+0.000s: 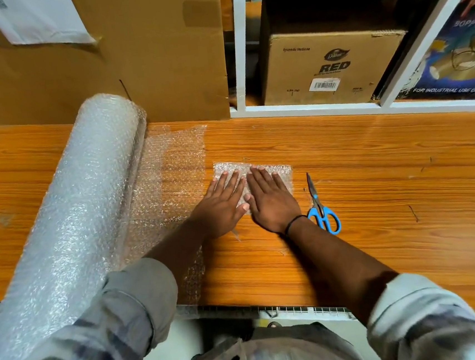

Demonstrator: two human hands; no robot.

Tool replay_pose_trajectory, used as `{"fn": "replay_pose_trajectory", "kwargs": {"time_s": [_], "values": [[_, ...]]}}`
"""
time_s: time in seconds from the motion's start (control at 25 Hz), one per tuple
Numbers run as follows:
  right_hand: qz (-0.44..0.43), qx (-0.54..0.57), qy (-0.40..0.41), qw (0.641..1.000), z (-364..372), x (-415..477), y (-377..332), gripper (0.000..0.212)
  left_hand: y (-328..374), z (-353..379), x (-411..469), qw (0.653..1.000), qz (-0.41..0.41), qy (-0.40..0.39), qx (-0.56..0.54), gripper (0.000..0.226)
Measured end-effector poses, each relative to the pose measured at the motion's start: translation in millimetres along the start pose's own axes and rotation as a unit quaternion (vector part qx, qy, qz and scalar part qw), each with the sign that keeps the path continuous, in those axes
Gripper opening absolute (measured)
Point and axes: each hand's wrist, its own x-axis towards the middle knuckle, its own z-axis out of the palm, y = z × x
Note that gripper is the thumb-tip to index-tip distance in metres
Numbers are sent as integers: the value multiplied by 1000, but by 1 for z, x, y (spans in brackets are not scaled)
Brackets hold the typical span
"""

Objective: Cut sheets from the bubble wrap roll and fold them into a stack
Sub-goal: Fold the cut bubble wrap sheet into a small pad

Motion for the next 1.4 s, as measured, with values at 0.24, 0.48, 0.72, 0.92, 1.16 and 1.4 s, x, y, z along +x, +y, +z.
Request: {"fn": "replay_pose_trajectory", "kwargs": {"time_s": [0.24,0.48,0.72,0.92,1.16,1.4], "values": [[-99,28,10,995,-23,0,14,60,8,-12,-5,997,-50,41,-30,95],[-129,-11,-5,992,-29,-13,31,51,32,-11,-16,944,-166,281,-53,53],[-25,12,27,999,-36,-4,15,40,47,-24,-6,897,-343,191,-203,34],[86,14,75,993,-35,-2,10,44,43,-34,13,906,-338,172,-187,43],[261,100,19,960,-54,25,7,54,13,-39,33,916,-271,188,-227,41],[298,278,55,912,-54,51,6,42,-7,-38,43,921,-217,217,-241,38]]}}
